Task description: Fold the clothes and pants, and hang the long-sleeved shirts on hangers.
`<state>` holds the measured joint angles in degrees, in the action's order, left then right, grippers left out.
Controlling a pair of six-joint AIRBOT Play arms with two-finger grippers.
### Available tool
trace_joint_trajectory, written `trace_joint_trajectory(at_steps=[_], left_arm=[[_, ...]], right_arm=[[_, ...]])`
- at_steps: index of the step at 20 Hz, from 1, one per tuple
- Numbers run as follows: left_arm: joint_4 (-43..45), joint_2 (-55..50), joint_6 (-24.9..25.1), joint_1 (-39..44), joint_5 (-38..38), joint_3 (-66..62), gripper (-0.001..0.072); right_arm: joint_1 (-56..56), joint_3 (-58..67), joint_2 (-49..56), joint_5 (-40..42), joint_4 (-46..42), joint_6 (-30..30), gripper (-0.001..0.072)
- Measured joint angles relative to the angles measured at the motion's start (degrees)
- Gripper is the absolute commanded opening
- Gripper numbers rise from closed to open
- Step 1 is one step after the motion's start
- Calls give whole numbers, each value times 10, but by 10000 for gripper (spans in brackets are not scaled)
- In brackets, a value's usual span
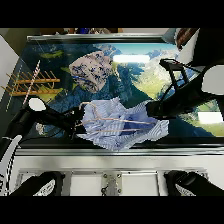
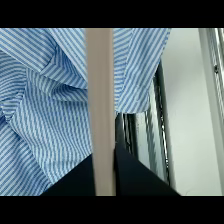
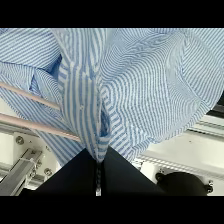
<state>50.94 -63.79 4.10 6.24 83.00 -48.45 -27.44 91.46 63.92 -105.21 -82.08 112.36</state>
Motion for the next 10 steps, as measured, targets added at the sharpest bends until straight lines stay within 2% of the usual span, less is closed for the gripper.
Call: trace_joint_trajectory(at_steps=[2,10], left_arm=[[0,0,-2,1,-4,0,15],[0,0,-10,2,-5,0,15]], right_arm=[[-16,0,0,8,9,7,16],[-90,0,23,134,52,49,16]])
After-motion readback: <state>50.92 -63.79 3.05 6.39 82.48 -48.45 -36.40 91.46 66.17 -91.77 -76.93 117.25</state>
